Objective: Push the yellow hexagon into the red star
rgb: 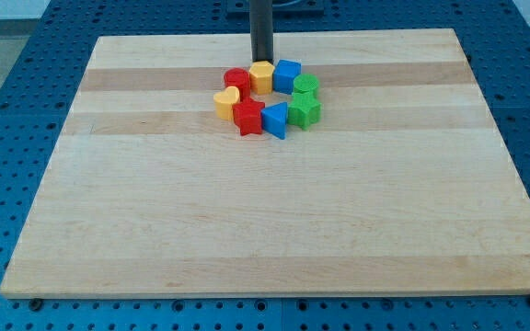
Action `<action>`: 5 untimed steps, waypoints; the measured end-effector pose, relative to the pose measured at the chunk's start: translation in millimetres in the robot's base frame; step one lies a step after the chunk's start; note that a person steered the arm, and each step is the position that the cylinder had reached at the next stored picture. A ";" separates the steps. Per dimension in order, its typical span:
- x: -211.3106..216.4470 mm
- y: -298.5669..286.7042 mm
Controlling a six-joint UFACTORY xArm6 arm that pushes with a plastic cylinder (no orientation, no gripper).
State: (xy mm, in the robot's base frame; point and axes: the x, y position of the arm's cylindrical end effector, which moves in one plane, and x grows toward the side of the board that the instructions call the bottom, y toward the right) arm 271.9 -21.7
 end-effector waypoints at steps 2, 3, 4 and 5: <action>24.9 -2.8; 29.3 2.1; 32.8 6.5; 49.8 11.7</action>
